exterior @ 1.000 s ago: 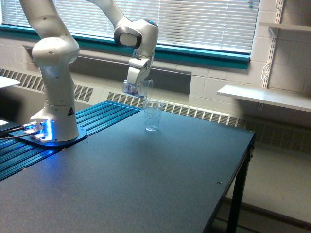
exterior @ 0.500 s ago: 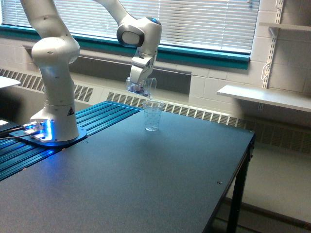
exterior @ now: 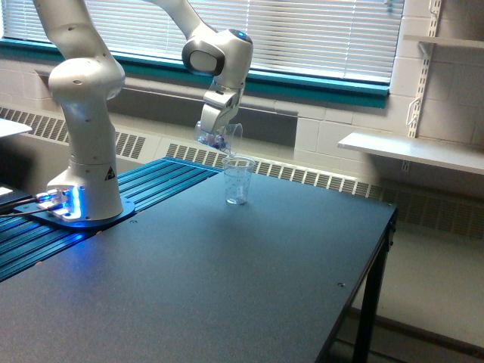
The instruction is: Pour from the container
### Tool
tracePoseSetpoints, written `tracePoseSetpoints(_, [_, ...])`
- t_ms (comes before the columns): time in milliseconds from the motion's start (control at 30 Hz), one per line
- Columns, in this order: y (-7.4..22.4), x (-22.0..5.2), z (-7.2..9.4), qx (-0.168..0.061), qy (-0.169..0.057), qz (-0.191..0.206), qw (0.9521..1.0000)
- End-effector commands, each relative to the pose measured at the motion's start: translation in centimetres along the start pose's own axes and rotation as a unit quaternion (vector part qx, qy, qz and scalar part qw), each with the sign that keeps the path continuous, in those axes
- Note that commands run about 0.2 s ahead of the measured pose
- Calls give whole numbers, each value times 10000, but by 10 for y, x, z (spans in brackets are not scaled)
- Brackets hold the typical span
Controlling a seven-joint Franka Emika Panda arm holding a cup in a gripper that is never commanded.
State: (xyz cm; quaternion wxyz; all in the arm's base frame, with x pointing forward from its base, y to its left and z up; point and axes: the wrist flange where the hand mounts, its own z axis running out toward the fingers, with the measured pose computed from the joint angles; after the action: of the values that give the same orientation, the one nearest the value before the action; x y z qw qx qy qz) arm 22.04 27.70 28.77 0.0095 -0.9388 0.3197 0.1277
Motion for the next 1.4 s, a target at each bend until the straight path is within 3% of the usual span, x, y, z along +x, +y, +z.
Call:
tracePoseSetpoints(33, [1,5,0,-3,-114,59,9999])
tracePoseSetpoints(867, [1,0,4,-87,-452,187,9988])
tracePoseSetpoints(1400, [-4,11,4,-118,-654,384,9970])
